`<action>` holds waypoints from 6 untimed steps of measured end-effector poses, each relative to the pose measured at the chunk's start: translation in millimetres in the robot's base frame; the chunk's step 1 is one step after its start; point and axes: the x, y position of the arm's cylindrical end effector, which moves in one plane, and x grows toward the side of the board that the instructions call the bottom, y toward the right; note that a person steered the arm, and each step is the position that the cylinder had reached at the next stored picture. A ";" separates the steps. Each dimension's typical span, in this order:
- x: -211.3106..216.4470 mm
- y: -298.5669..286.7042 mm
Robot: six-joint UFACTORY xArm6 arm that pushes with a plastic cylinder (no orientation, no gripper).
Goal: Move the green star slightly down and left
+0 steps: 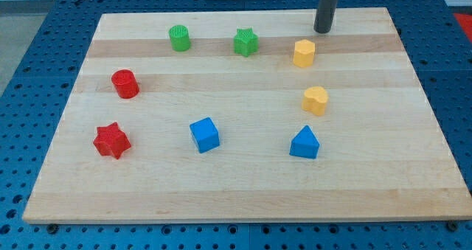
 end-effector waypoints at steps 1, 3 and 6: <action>3.6 -14.2; 28.2 -61.7; 7.7 -108.1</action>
